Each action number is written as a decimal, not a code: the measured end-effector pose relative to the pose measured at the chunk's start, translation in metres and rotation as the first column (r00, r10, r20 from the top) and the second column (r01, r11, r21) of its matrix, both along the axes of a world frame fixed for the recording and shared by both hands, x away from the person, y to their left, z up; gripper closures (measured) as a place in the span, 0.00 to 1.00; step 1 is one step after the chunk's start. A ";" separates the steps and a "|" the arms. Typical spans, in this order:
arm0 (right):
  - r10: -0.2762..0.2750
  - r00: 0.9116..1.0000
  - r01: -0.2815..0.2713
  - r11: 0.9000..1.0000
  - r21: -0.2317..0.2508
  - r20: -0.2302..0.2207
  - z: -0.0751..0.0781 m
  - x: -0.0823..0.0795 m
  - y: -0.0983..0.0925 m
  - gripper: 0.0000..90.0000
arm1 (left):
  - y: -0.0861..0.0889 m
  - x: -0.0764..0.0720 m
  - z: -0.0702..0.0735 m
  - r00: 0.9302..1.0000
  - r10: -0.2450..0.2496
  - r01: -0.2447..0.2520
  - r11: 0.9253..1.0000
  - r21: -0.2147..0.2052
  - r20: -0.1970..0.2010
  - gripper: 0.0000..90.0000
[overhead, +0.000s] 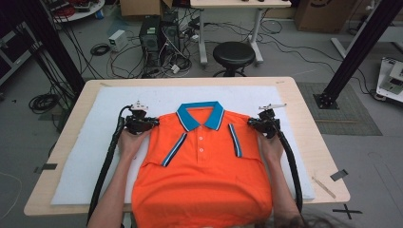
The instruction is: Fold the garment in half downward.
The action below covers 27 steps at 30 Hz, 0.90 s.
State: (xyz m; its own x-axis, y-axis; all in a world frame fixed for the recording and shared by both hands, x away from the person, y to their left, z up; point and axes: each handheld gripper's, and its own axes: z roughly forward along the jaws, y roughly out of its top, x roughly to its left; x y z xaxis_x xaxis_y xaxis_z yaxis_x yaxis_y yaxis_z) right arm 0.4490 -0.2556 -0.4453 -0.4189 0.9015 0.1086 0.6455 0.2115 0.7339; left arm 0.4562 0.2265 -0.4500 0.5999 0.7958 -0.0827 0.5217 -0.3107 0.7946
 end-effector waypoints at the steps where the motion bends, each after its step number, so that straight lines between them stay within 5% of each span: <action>1: 0.002 1.000 -0.003 1.000 0.005 0.009 0.000 0.000 -0.001 0.97 | 0.000 0.000 0.000 1.000 0.000 0.000 1.000 0.000 0.000 0.94; 2: -0.004 1.000 0.003 1.000 0.015 0.009 0.001 -0.001 -0.001 0.97 | 0.004 -0.001 0.000 1.000 0.011 -0.011 0.999 -0.034 0.004 0.94; 15: -0.002 0.999 0.001 0.999 0.034 0.040 0.008 -0.001 -0.001 0.97 | 0.010 -0.001 0.013 0.999 0.044 -0.042 0.994 -0.098 0.011 0.94; 17: -0.006 0.999 0.005 0.999 0.037 0.039 0.011 0.000 -0.002 0.97 | 0.010 0.002 0.018 0.999 0.043 -0.045 0.990 -0.132 -0.015 0.94; 22: 0.002 0.999 -0.003 1.000 0.030 0.043 0.024 0.007 -0.001 0.97 | 0.024 0.002 0.029 0.996 0.093 -0.091 0.974 -0.209 0.001 0.94; 24: -0.001 0.999 0.000 1.000 0.031 0.041 0.027 0.010 -0.001 0.97 | 0.026 0.005 0.030 0.996 0.092 -0.094 0.975 -0.202 -0.020 0.94; 26: 0.002 1.000 -0.003 1.000 0.022 0.031 0.034 0.018 0.002 0.97 | 0.022 0.009 0.038 0.995 0.098 -0.098 0.988 -0.121 -0.013 0.94; 27: 0.002 1.000 -0.003 1.000 0.022 0.031 0.034 0.018 0.002 0.97 | 0.022 0.009 0.038 0.995 0.098 -0.098 0.988 -0.121 -0.013 0.94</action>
State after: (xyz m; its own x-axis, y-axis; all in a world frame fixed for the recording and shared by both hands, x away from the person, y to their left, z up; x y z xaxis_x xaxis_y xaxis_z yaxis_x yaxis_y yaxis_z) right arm 0.4670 -0.2535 -0.4108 -0.4248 0.8979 0.1155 0.6215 0.1965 0.7584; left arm 0.4653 0.2482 -0.4121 0.5186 0.8344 -0.1865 0.5505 -0.1589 0.8196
